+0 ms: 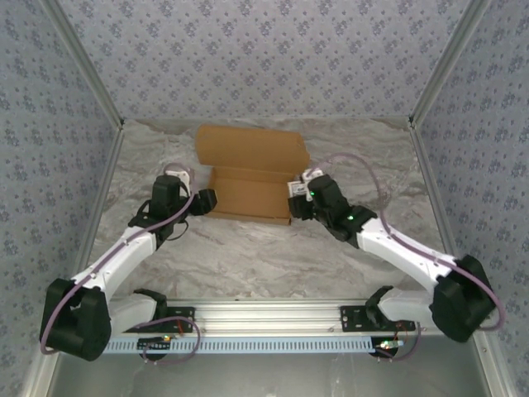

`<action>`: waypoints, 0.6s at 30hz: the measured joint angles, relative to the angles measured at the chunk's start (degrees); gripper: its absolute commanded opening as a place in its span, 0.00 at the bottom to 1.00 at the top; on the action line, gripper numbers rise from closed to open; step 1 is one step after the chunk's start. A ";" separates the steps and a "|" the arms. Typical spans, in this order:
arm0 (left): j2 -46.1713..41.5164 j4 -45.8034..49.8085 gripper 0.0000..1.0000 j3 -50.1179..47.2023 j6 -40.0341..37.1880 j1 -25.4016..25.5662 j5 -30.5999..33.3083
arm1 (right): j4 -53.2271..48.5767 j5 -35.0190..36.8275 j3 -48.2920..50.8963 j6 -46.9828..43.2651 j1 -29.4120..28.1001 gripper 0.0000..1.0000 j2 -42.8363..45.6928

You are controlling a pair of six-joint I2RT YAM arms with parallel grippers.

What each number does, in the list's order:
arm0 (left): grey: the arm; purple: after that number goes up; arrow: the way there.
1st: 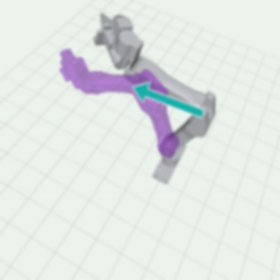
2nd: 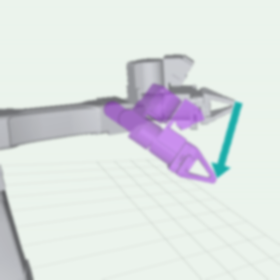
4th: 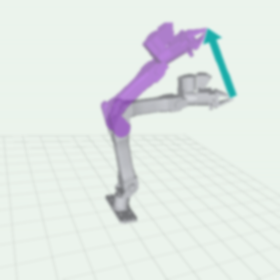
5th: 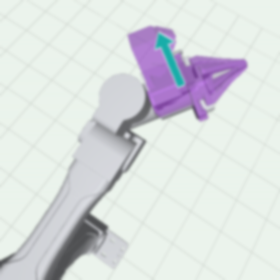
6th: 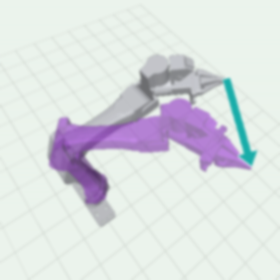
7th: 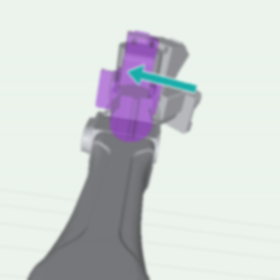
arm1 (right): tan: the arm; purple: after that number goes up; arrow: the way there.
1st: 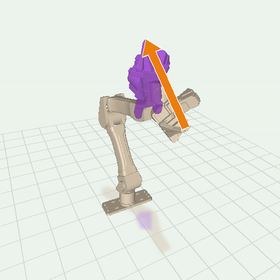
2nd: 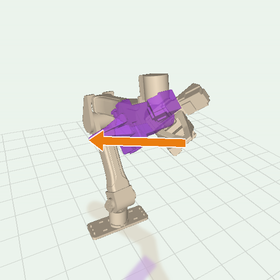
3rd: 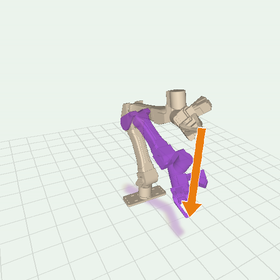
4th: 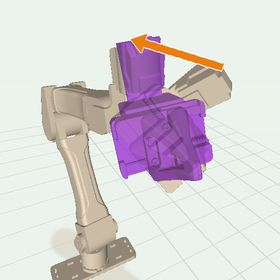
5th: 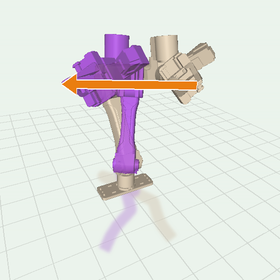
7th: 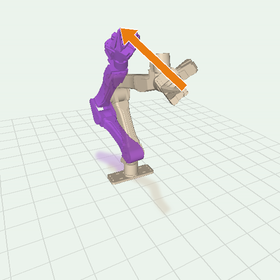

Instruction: Fold the paper box

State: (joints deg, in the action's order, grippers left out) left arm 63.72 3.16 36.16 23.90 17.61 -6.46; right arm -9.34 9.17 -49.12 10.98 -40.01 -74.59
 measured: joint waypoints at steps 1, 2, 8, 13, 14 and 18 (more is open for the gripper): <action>-0.39 0.00 0.70 -0.02 0.02 -0.02 0.57 | -0.04 -0.76 -2.23 -1.95 -0.74 0.59 -3.06; -0.79 0.00 0.70 -0.02 0.00 -0.04 0.98 | -0.04 -1.38 -4.35 -3.72 -1.33 0.59 -5.79; -4.98 0.66 0.71 -1.09 -0.50 -0.04 5.14 | -1.68 -6.19 -18.67 -16.13 -2.23 0.59 -20.94; -8.96 1.88 0.72 -2.54 -0.92 -0.04 9.03 | -4.92 -10.62 -28.98 -24.87 -0.85 0.58 -30.58; -9.66 2.05 0.72 -2.91 -0.94 -0.04 9.64 | -5.86 -11.30 -30.29 -26.08 -0.57 0.57 -31.85; -12.24 2.78 0.73 -4.39 -0.94 -0.04 12.04 | -9.55 -13.62 -35.50 -30.93 0.46 0.57 -37.46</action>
State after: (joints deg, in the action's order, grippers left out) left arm 51.48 5.93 31.77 22.96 17.56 5.58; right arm -18.90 -4.45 -84.62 -19.94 -39.55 -112.05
